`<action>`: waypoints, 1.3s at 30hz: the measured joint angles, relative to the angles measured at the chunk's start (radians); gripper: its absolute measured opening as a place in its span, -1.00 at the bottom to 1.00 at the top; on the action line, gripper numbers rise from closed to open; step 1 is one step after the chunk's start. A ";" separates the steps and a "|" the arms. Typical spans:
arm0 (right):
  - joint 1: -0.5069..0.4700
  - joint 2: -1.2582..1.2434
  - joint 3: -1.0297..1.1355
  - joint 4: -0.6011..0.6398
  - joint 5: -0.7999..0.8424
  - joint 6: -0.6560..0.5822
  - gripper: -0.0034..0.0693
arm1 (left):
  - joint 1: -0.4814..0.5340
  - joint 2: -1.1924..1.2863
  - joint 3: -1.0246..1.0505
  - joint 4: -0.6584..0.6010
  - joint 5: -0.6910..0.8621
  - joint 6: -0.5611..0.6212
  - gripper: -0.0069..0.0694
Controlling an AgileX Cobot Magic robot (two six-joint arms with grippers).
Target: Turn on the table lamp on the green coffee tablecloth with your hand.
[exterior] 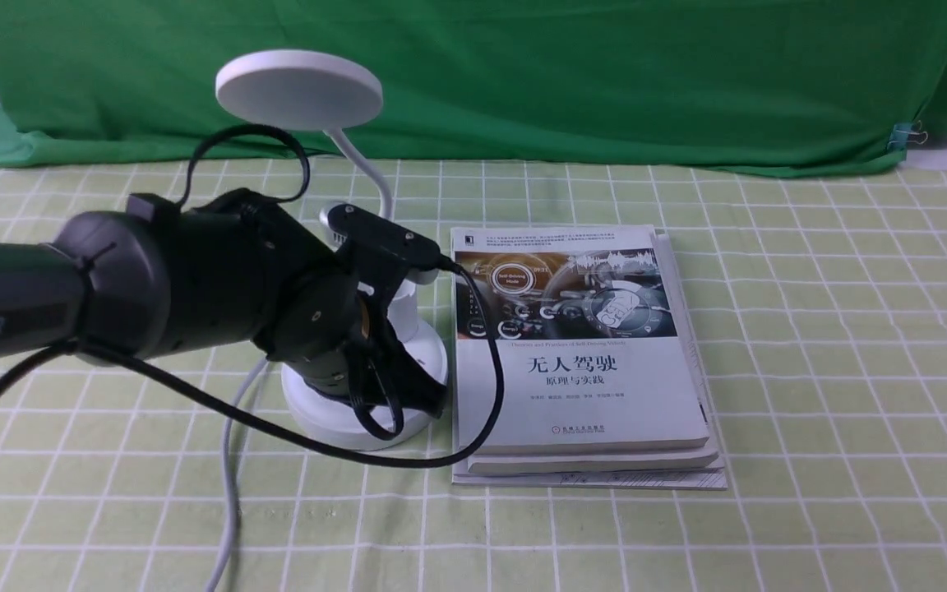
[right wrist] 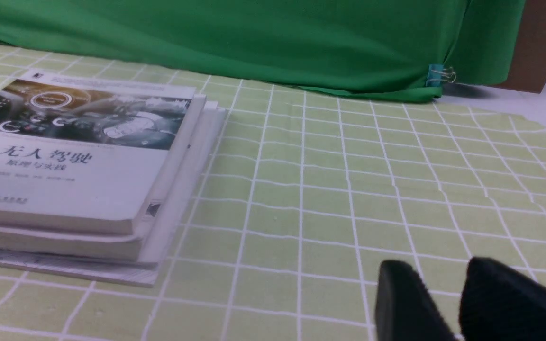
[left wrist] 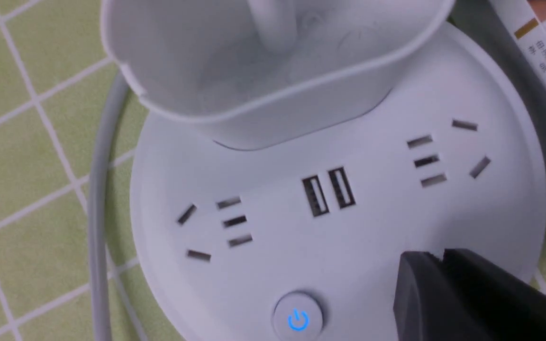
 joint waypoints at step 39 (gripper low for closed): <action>0.000 0.000 0.000 0.000 0.000 0.000 -0.24 | -0.001 -0.280 0.102 -0.204 0.097 0.133 -0.76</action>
